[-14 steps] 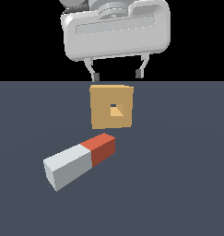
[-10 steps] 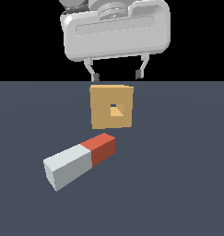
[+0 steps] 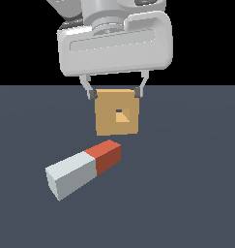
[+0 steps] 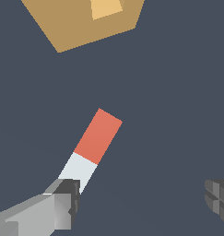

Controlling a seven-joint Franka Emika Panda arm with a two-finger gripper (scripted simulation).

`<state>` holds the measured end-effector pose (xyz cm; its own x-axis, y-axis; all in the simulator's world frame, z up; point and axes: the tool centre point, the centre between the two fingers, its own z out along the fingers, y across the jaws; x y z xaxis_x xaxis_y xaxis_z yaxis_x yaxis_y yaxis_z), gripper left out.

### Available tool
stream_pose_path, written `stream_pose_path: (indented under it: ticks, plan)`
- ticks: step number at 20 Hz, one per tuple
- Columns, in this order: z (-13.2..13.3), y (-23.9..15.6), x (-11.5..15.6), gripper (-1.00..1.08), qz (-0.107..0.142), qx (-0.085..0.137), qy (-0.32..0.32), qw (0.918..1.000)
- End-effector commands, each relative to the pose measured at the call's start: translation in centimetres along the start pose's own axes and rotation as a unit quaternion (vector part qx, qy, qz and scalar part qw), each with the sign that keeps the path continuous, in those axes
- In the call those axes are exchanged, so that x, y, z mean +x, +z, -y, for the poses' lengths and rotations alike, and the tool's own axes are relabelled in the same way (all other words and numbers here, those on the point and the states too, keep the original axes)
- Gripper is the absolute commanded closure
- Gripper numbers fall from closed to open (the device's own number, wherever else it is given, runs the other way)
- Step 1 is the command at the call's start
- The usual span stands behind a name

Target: Insert the peg into the horizontal hole in a box.

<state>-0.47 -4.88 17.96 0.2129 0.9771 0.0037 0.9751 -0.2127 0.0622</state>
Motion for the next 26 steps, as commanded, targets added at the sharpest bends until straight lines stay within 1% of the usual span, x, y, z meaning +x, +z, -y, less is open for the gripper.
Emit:
stream_pose_path:
  ticks: [1, 5, 9, 14, 17, 20, 23, 26]
  plan:
    - [0.8, 1.2, -1.0, -0.92, 0.001, 0.004, 0.03, 0.9995]
    - [2.6, 3.6, -2.9, -0.92, 0.004, 0.011, 0.094, 0.9955]
    - [4.7, 6.0, -4.5, -0.92, 0.007, 0.018, 0.158, 0.9873]
    - [6.9, 8.3, -5.8, -0.92, 0.009, 0.024, 0.216, 0.976]
    - [7.8, 9.2, -6.2, -0.92, 0.01, 0.027, 0.24, 0.9703]
    - [8.4, 9.8, -6.4, -0.92, 0.011, 0.029, 0.255, 0.9664]
    - [8.7, 10.1, -6.5, -0.92, 0.01, 0.029, 0.261, 0.9649]
    - [8.6, 10.1, -6.4, -0.92, 0.01, 0.03, 0.259, 0.9654]
